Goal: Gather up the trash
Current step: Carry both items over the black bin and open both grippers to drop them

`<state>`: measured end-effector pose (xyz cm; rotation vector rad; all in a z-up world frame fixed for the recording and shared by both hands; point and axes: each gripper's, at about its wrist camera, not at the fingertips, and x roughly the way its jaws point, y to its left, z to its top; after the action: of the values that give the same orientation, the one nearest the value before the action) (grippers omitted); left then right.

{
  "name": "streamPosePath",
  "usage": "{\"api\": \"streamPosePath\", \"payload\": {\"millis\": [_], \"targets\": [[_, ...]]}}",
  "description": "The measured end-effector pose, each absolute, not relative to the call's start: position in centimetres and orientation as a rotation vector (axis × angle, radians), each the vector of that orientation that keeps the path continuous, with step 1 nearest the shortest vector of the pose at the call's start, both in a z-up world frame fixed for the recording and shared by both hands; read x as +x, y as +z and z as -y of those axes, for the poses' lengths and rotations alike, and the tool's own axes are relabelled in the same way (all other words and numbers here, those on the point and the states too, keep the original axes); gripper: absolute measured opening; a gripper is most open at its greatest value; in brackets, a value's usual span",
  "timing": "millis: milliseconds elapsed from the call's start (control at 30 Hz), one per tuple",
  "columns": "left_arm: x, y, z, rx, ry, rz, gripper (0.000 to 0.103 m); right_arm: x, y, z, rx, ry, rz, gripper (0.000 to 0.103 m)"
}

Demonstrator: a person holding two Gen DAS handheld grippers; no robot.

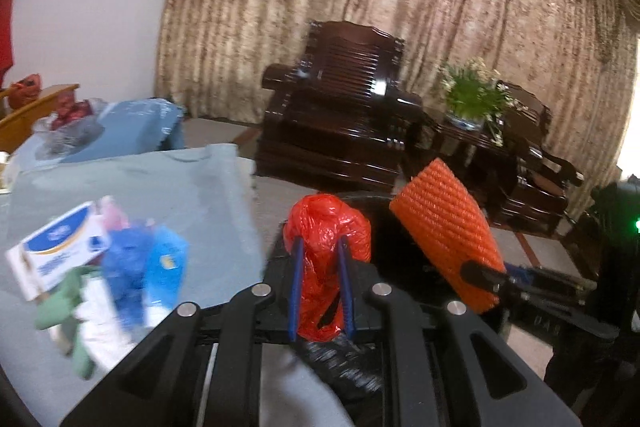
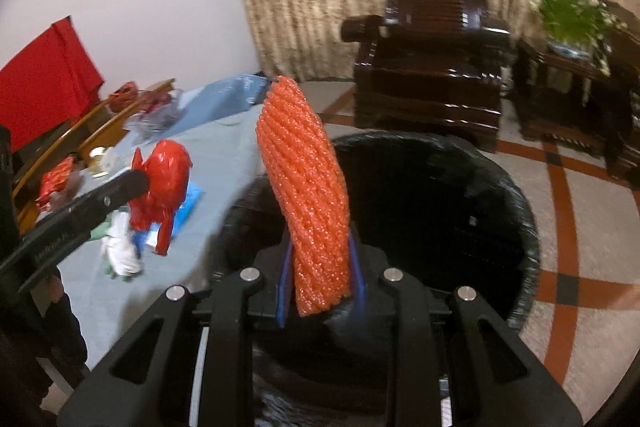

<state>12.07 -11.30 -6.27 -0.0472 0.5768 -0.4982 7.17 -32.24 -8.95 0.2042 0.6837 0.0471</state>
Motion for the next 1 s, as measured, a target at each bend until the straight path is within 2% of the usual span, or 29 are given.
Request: {"api": "streamPosePath", "payload": {"millis": [233, 333, 400, 467, 600, 633, 700, 767, 1000], "targets": [[13.7, -7.4, 16.2, -0.024, -0.578, -0.61, 0.017, 7.0, -10.5, 35.0, 0.23, -0.025, -0.715, 0.027], [14.4, -8.0, 17.0, -0.032, -0.587, -0.64, 0.025, 7.0, -11.1, 35.8, 0.233, -0.064, -0.73, 0.044], [14.8, -8.2, 17.0, -0.044, -0.581, -0.651, 0.046, 6.9, -11.2, 35.8, 0.235, -0.091, -0.733, 0.062], [14.8, -8.1, 16.5, -0.05, -0.577, -0.648, 0.05, 6.7, -11.3, 36.0, 0.235, -0.113, -0.728, 0.072], [14.5, -7.7, 15.0, -0.043, -0.538, -0.626, 0.067, 6.3, -11.0, 35.7, 0.226, -0.138, -0.707, 0.091], [14.4, -7.5, 14.3, -0.043, -0.523, -0.616, 0.069, 6.3, -10.8, 35.5, 0.224, -0.14, -0.699, 0.091], [14.2, -7.2, 12.9, -0.036, -0.483, -0.601, 0.081, 6.5, -10.5, 35.0, 0.217, -0.127, -0.688, 0.096], [13.8, -7.0, 10.9, -0.043, -0.437, -0.589, 0.085, 6.8, -10.2, 34.2, 0.204, -0.116, -0.678, 0.096], [12.7, -6.5, 3.7, -0.064, -0.286, -0.575, 0.087, 8.2, -9.0, 29.7, 0.19, 0.004, -0.657, 0.097]]}}
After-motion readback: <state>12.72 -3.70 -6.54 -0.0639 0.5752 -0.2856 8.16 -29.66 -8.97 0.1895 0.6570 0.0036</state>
